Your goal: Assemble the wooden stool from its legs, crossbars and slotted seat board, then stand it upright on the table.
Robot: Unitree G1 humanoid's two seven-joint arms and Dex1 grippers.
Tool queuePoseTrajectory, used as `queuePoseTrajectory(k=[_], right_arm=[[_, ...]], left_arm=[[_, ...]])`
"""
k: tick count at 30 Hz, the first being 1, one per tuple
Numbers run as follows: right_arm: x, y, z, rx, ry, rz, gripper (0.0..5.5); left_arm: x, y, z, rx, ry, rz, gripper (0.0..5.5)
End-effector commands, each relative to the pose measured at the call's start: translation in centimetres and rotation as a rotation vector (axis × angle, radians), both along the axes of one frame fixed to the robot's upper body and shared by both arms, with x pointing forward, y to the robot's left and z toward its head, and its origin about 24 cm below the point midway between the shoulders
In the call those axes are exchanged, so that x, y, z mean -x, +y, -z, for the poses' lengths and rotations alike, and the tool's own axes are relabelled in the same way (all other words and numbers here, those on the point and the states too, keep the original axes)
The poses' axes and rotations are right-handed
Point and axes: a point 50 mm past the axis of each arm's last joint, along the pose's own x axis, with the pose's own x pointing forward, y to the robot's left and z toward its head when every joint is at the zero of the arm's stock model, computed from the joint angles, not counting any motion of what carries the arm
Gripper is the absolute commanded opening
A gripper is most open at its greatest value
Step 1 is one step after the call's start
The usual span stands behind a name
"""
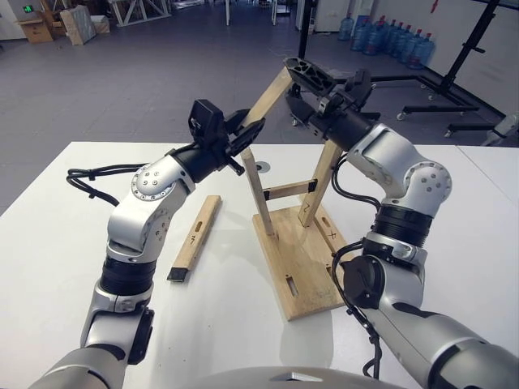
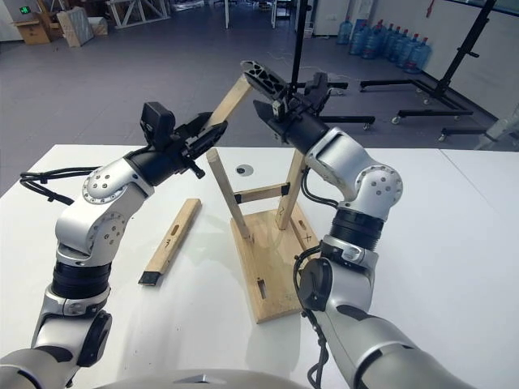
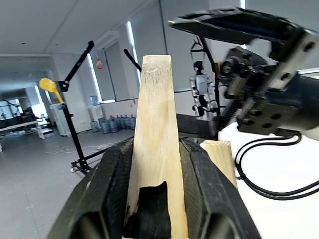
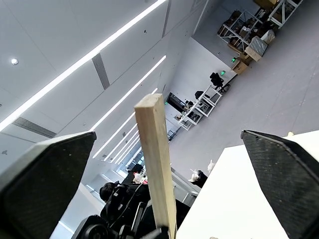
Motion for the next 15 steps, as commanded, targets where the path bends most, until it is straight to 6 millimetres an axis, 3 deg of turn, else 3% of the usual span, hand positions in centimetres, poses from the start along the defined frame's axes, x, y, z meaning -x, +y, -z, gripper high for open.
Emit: queuePoseTrajectory(k=[1,4,15], right_arm=[[-0.07,1.48,-0.85,-0.019,-0.003,-0.025,5.38],[-0.15,1.83,-0.68,-0.023,0.011,-0.015,5.38],[-0.21,1.83,-0.64,-0.036,0.021,0.008,3.45]], left_arm=[[0.31,-0.50,0.25,-0.032,-0.013,0.020,1.27],[0.28,-0.52,0.17,-0.033,-0.016,0.021,1.27],[0.14,-0.25,0.16,-0.034,-0.017,0.005,1.27]])
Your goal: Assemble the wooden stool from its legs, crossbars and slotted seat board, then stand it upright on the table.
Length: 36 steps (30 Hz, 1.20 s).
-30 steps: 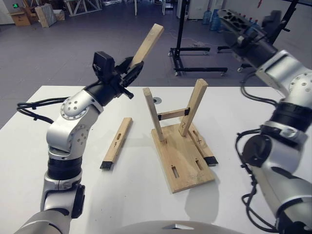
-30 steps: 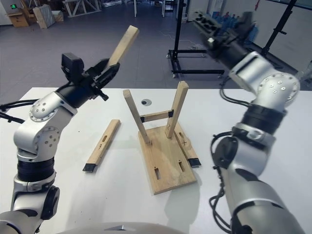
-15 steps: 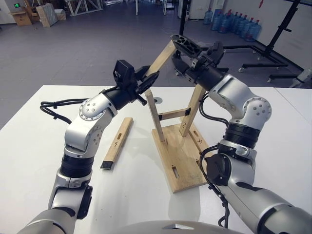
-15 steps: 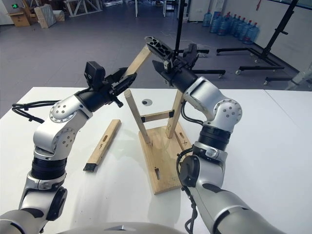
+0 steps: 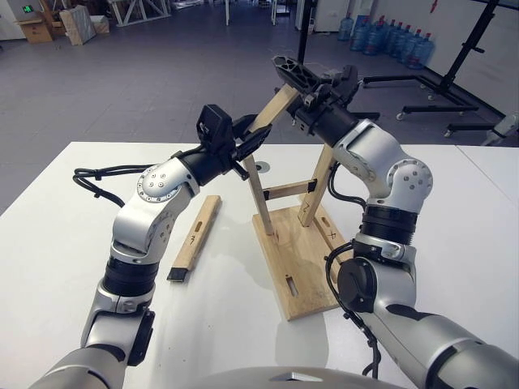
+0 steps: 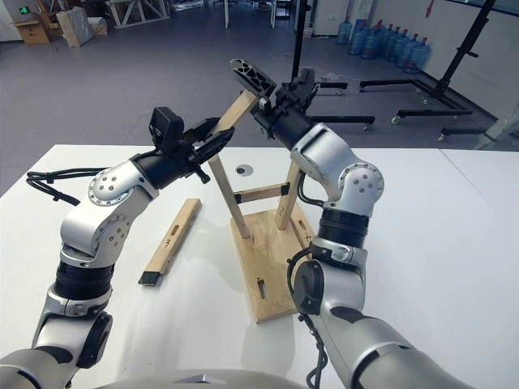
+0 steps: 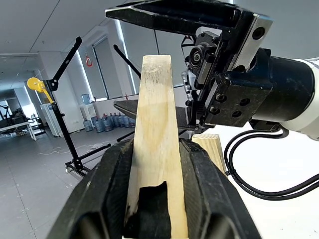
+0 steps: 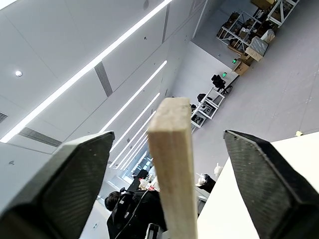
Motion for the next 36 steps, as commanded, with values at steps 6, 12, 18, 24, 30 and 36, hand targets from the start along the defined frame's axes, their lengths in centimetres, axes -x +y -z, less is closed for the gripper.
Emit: queuePoseTrajectory(k=[6,12,18,24,30,36], right_arm=[[0.0,0.2,0.0,0.003,0.012,-0.003,2.39],[0.0,0.2,0.1,-0.002,0.014,0.001,1.13],[0.1,0.2,0.2,0.001,0.015,0.001,0.45],[0.2,0.0,0.4,0.030,0.004,0.019,0.42],[0.2,-0.3,0.4,0.045,-0.009,0.042,0.39],[0.0,-1.6,0.8,0.079,-0.011,0.081,0.39]], left_arm=[[0.0,0.2,0.0,-0.014,-0.013,-0.012,1.27],[0.0,0.2,0.1,-0.018,-0.014,-0.010,1.27],[0.1,0.1,0.2,-0.022,-0.015,-0.007,1.27],[0.3,0.0,0.4,-0.031,-0.009,0.002,1.27],[0.6,0.0,-0.2,-0.006,-0.003,0.039,2.38],[0.9,3.5,-2.3,0.207,-0.002,-0.073,3.23]])
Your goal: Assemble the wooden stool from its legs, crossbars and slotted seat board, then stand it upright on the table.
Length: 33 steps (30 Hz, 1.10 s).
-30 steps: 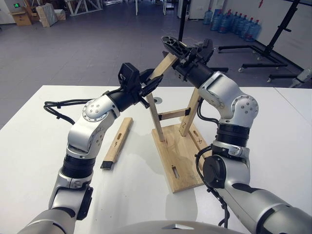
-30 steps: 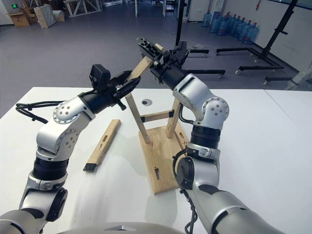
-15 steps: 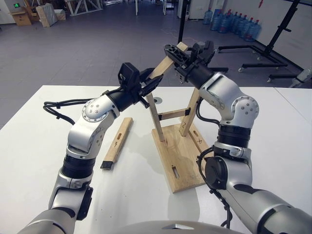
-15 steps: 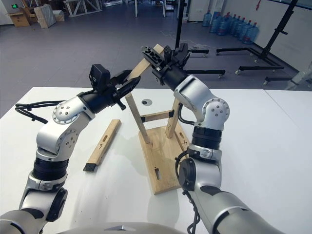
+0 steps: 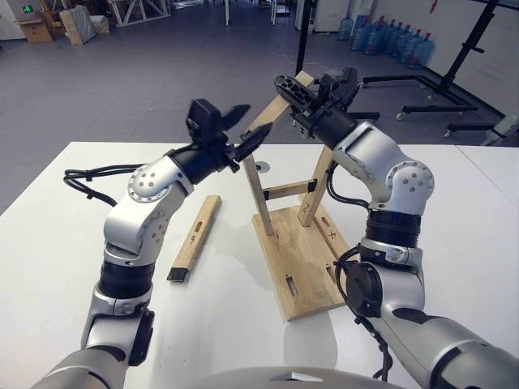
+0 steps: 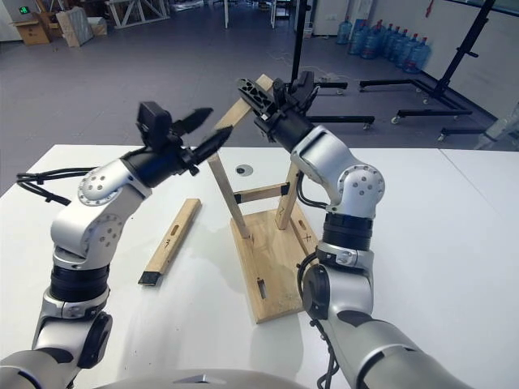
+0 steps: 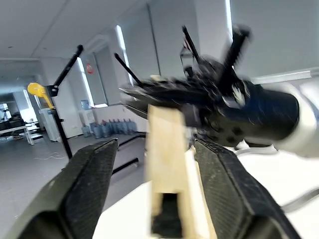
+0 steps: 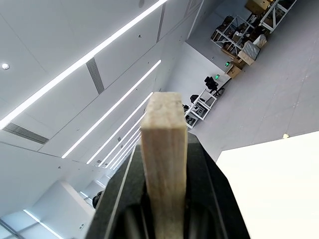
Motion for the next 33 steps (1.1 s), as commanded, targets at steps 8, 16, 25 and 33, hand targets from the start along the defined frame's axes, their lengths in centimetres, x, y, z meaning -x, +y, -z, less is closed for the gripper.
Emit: queuePoseTrajectory(k=[8,16,25,33], right_arm=[[1.8,-8.9,-4.4,0.035,-0.238,0.258,0.39],[4.7,-19.6,1.1,0.187,-0.140,0.494,0.39],[4.0,-16.3,12.1,0.263,0.104,0.441,0.39],[3.2,-13.8,15.6,0.366,0.150,0.425,0.39]], left_arm=[[2.9,8.3,0.2,0.487,0.156,-0.277,4.43],[4.6,8.0,6.6,0.448,0.387,-0.395,5.29],[4.3,7.2,7.7,0.444,0.421,-0.358,5.29],[3.8,6.8,8.1,0.429,0.431,-0.354,5.29]])
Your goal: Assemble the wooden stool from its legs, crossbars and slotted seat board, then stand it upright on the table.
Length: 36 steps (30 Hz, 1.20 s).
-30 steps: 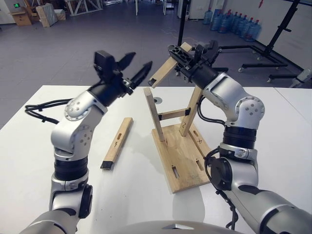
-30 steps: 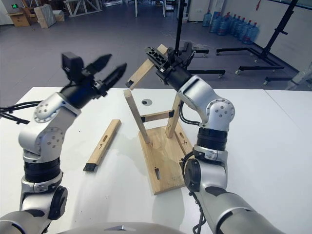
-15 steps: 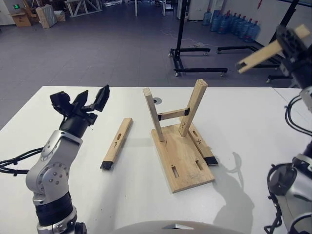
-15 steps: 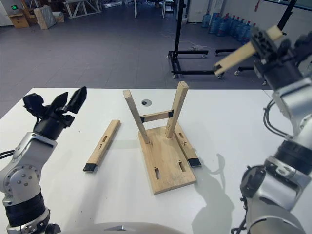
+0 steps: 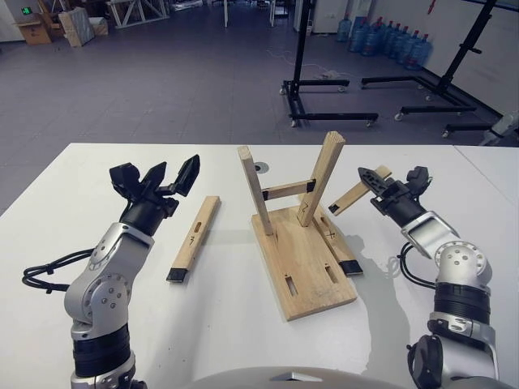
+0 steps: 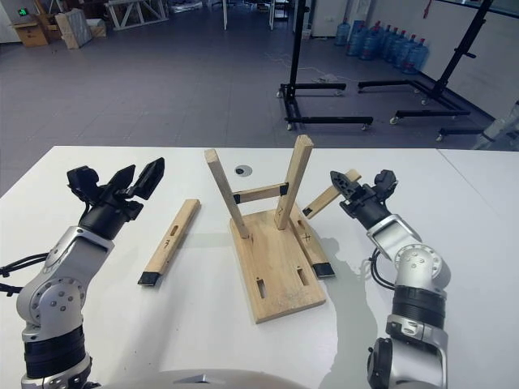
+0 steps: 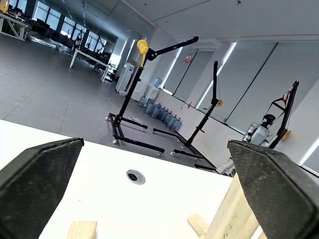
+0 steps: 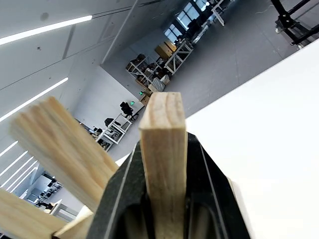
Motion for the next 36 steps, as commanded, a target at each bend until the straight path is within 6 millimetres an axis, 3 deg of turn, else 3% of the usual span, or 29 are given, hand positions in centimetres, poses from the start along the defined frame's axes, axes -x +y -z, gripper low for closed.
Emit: queuePoseTrajectory(k=[1,8,16,24,30,36], right_arm=[[-0.3,0.7,1.3,0.049,0.027,-0.002,0.39],[-0.9,0.6,2.4,0.113,0.043,0.015,0.39],[-1.0,0.8,2.4,0.107,0.032,0.020,0.39],[-1.2,1.0,2.0,0.099,0.019,0.022,0.39],[-1.6,-0.7,0.5,0.199,-0.013,0.061,0.39],[-1.8,0.4,1.6,0.210,0.005,0.046,0.39]], left_arm=[[-0.2,0.0,0.2,-0.011,0.006,0.003,5.29],[-0.1,-0.4,0.2,-0.008,0.004,0.026,5.29],[-0.6,-4.5,2.3,-0.134,0.085,0.218,5.29],[-0.7,-4.2,2.4,-0.129,0.077,0.200,5.29],[-0.6,-2.9,1.6,-0.069,0.042,0.146,5.29],[-0.6,-3.0,1.8,-0.061,0.043,0.147,5.29]])
